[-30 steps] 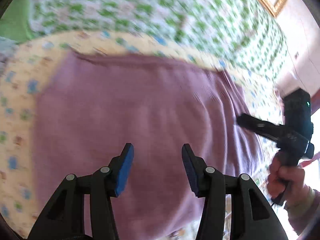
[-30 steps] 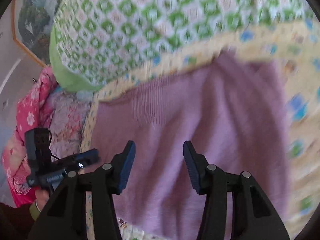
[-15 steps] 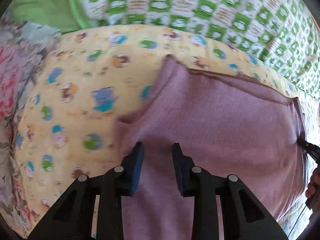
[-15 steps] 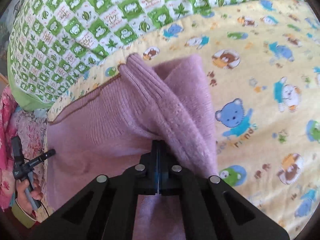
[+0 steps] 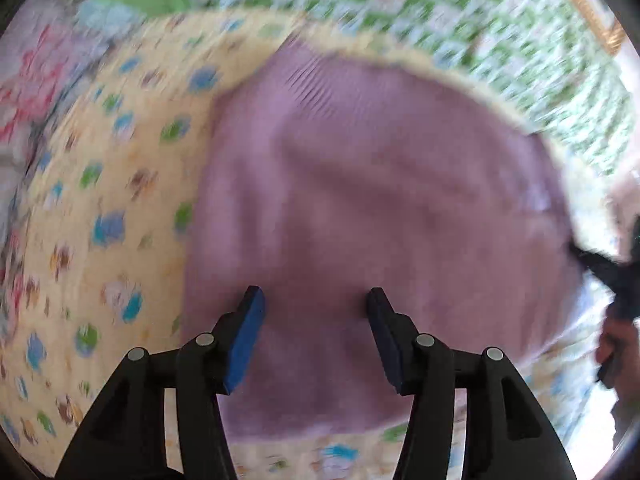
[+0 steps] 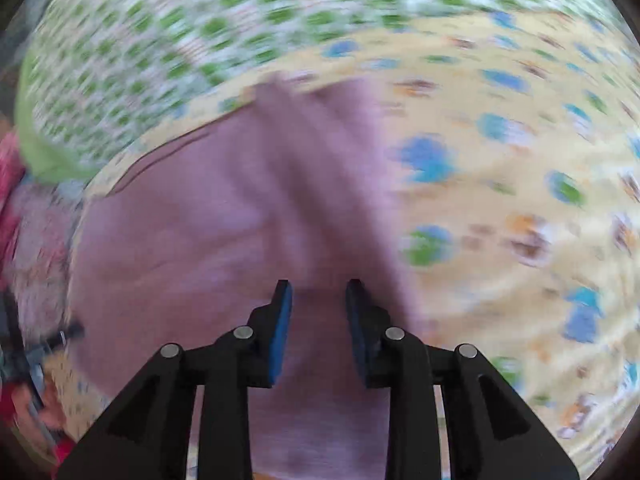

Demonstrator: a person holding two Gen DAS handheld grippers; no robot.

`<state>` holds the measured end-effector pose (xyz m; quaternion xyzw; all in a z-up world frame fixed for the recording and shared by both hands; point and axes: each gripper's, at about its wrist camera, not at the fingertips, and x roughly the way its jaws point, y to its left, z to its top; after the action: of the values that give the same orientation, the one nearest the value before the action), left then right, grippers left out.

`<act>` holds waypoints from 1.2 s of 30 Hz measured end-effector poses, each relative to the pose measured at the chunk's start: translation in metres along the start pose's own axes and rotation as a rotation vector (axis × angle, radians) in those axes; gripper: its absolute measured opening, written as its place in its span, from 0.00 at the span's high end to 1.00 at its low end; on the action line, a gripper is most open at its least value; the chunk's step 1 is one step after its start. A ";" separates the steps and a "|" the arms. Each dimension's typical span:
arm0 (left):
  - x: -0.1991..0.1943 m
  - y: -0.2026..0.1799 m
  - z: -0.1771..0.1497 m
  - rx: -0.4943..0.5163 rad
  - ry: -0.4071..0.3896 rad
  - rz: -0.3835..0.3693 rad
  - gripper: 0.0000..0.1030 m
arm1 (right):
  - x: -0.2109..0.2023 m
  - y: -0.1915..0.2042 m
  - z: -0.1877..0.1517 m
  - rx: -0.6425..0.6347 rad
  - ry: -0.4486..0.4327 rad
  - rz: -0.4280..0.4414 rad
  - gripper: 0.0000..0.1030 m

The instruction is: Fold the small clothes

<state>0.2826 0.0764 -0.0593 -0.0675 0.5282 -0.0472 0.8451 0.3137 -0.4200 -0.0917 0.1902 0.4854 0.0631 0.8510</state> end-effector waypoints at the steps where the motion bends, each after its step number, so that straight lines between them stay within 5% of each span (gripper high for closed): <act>1: 0.002 0.006 -0.006 -0.007 0.007 0.006 0.47 | -0.003 -0.007 0.002 0.030 -0.004 -0.025 0.72; 6: -0.021 0.019 -0.022 -0.048 -0.012 0.023 0.47 | -0.028 0.018 0.007 0.059 -0.037 0.059 0.68; 8: -0.036 0.024 -0.027 -0.102 -0.027 -0.002 0.40 | -0.031 0.044 0.006 0.014 -0.040 0.089 0.57; 10: -0.049 0.031 -0.037 -0.155 -0.041 0.006 0.32 | -0.032 0.084 0.002 -0.046 -0.036 0.141 0.33; 13: -0.065 0.043 -0.051 -0.231 -0.051 0.001 0.32 | -0.022 0.138 -0.003 -0.126 -0.004 0.216 0.32; 18: -0.064 0.060 -0.068 -0.293 -0.015 -0.010 0.30 | -0.019 0.234 -0.003 -0.297 -0.035 0.205 0.31; 24: -0.063 0.069 -0.078 -0.335 -0.008 -0.037 0.30 | 0.011 0.313 -0.008 -0.384 0.062 0.372 0.31; 32: -0.065 0.073 -0.074 -0.334 -0.016 -0.077 0.30 | 0.047 0.251 0.000 -0.159 0.119 0.260 0.31; 36: -0.057 0.072 -0.072 -0.354 0.003 -0.099 0.30 | 0.046 0.241 0.011 -0.151 0.113 0.245 0.31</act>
<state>0.1933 0.1514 -0.0523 -0.2412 0.5257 0.0047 0.8158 0.3654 -0.1880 -0.0305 0.1798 0.4996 0.2131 0.8202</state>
